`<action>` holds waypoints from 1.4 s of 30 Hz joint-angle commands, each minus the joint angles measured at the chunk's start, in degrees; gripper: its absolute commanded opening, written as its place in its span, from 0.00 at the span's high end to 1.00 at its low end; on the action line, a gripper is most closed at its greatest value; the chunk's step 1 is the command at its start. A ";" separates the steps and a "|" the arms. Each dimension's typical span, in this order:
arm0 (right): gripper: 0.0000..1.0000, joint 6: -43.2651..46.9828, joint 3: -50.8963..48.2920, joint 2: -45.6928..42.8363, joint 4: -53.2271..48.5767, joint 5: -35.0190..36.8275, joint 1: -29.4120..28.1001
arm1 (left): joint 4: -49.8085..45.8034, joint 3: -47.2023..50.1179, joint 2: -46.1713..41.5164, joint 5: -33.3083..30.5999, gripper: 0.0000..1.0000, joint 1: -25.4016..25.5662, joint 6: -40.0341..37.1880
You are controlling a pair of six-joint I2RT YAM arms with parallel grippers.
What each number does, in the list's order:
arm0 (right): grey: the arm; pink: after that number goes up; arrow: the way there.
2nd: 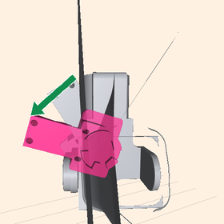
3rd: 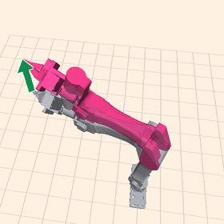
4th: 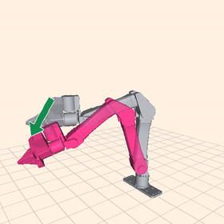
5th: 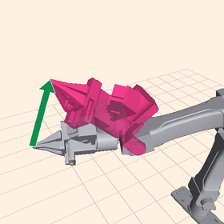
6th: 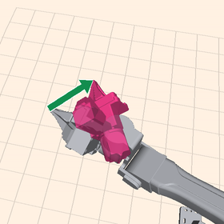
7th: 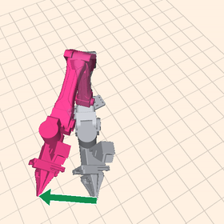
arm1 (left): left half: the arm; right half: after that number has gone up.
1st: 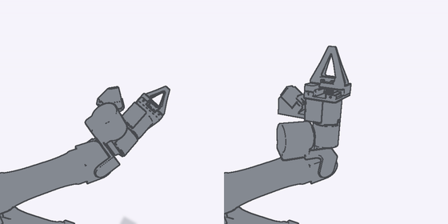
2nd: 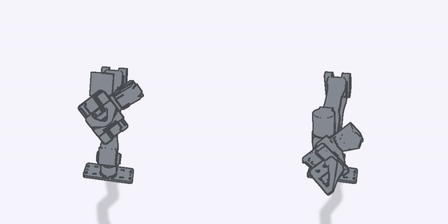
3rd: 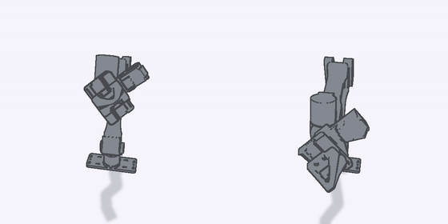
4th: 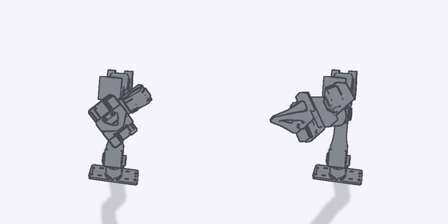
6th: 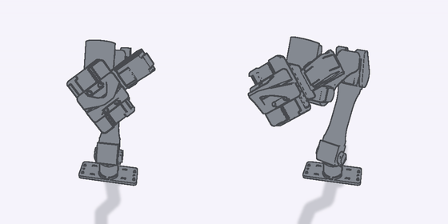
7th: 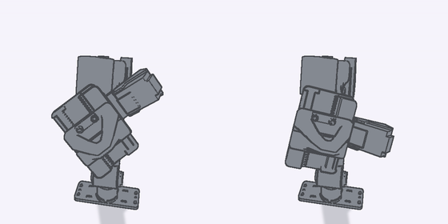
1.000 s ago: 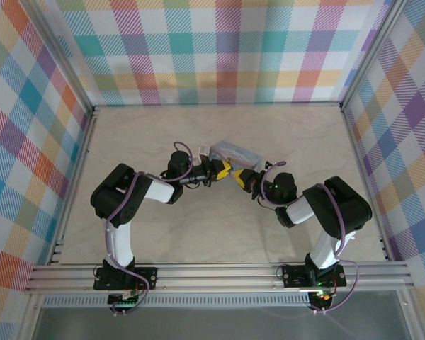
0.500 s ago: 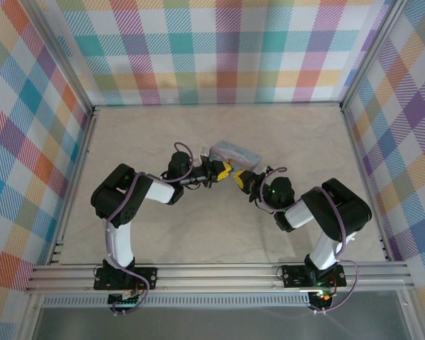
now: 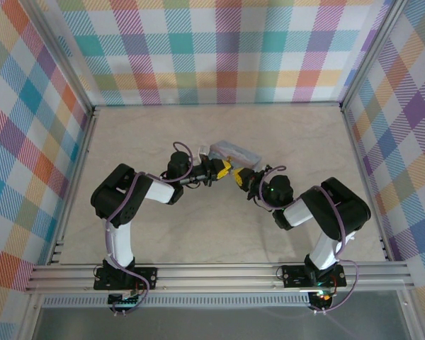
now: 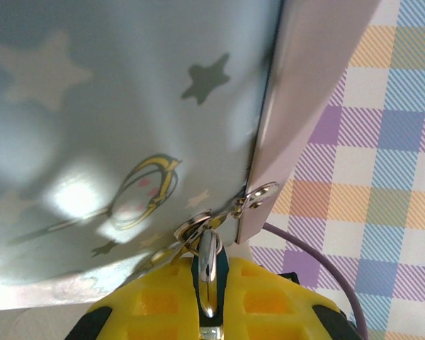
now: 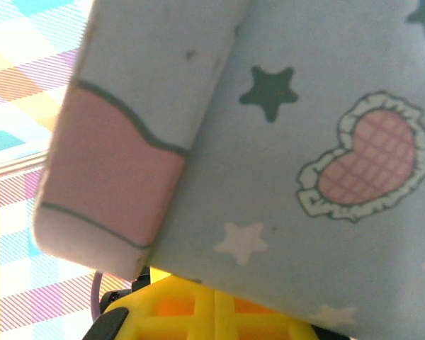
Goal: Unlock a padlock with a key
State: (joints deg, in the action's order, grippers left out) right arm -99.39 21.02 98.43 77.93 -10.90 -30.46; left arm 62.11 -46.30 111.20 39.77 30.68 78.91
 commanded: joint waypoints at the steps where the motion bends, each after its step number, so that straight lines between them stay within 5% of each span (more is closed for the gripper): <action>1: 1.00 3.07 2.19 1.22 2.71 1.12 -0.41 | 5.67 -0.35 -1.06 3.38 1.00 1.29 0.76; 15: 0.96 10.54 11.13 6.92 2.49 -1.63 -0.74 | 3.43 -1.95 -2.20 6.99 1.00 3.67 -1.11; 36: 0.97 -2.75 16.38 9.50 2.50 -10.11 0.05 | 1.90 -2.04 -2.65 8.35 1.00 4.39 -2.53; 42: 0.79 -1.22 12.43 10.51 2.61 -10.86 1.00 | -2.34 -1.35 -2.91 6.12 1.00 3.45 -4.73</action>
State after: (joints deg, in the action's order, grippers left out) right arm -101.38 32.45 108.40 77.19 -18.85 -28.05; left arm 60.03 -47.05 111.02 32.97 29.80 76.62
